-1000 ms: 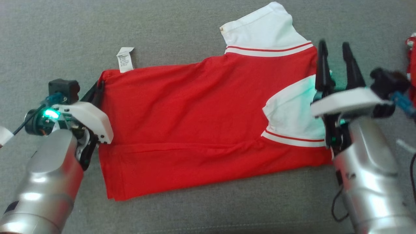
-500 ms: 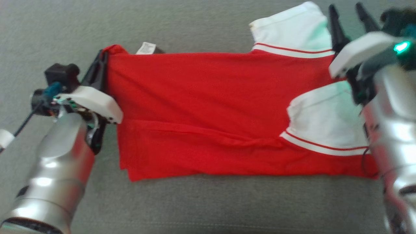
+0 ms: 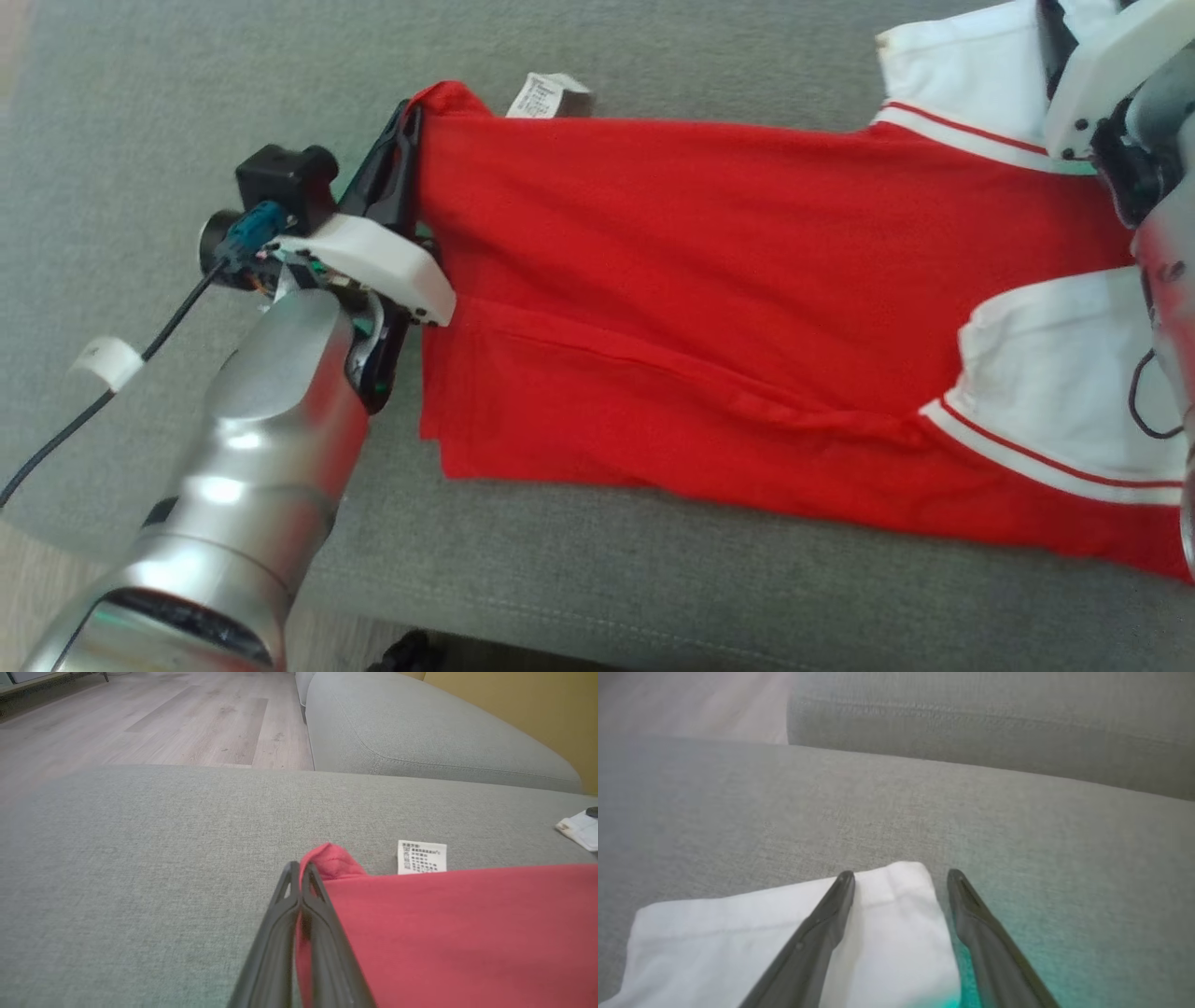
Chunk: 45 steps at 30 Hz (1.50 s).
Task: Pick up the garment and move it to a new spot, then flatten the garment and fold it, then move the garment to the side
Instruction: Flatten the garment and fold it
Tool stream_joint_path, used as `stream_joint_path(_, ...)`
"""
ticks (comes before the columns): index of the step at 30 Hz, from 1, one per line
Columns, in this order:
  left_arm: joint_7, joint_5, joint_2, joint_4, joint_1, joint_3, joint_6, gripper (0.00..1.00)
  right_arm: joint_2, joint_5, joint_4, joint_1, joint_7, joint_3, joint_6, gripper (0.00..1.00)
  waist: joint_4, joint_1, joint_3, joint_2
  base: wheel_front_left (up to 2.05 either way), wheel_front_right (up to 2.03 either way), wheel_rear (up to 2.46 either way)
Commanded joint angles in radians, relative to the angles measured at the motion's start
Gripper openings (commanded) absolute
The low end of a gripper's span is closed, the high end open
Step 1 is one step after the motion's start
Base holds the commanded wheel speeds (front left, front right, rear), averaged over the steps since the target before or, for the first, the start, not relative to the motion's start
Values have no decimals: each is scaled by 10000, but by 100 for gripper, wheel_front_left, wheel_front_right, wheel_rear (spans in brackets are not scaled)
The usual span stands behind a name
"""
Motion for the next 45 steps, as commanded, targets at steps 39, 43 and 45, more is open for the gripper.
stream_joint_path(39, -124, 2544, -44, -3302, 5173, 4357, 476, 0, 1510, 2644, -4050, 6251, -4042, -886, 35, 0, -1792, -2, -2825, 0, 0, 0, 0)
stream_joint_path(43, -124, 2730, -268, -3177, 5757, 4612, 443, 16, 1626, 3167, -4357, 7284, -4042, -818, 35, 0, -1936, -2, -3070, 0, 0, 0, 0)
stream_joint_path(45, -124, 2839, -349, -3088, 6009, 4753, 552, 100, 1686, 3230, -4427, 7543, -4042, -867, 35, 100, -2007, -2, -3185, 0, 0, 0, 0)
